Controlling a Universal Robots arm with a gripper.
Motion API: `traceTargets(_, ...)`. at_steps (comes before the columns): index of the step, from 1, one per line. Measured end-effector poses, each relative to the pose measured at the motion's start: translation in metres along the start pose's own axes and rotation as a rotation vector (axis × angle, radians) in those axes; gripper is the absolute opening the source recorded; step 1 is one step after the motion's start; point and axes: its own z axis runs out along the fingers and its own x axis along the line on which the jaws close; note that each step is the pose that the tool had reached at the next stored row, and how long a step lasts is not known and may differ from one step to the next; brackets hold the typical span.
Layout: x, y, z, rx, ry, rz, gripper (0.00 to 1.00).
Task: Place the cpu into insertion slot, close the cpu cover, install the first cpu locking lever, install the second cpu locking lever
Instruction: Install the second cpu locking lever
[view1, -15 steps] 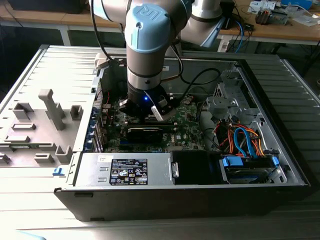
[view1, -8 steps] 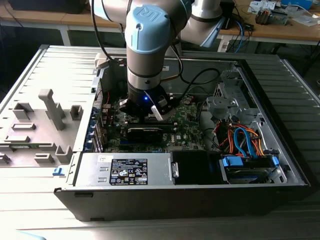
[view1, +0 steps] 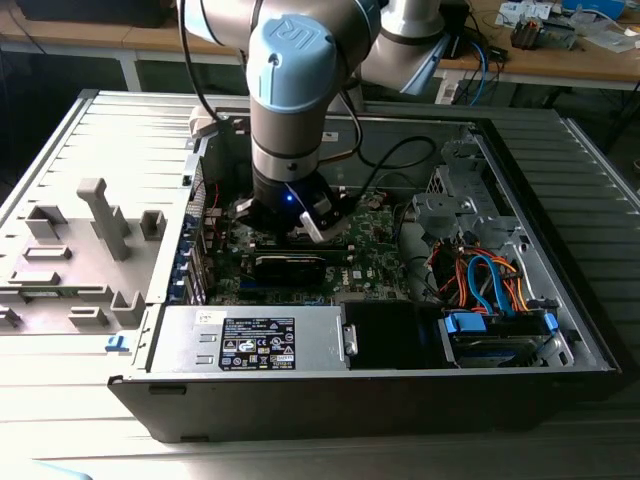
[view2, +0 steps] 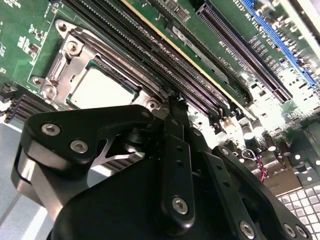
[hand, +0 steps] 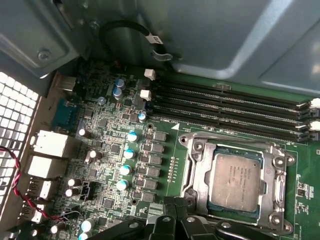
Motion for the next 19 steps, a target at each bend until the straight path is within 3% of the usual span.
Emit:
traceTargets(6, 0.0017, -0.0003, 0.0029, -0.0019, 0.0014, -0.007, 0.11)
traceTargets(8, 0.0017, 0.0001, 0.0005, 0.0077, 0.0023, -0.007, 0.11)
traceTargets(12, 0.0017, 0.0018, -0.0073, 0.0144, 0.0034, -0.007, 0.11)
traceTargets(16, -0.0041, 0.0021, -0.0078, 0.0641, 0.0159, -0.004, 0.11)
traceTargets(19, -0.0099, 0.0042, -0.0074, 0.0801, 0.0215, -0.003, 0.11)
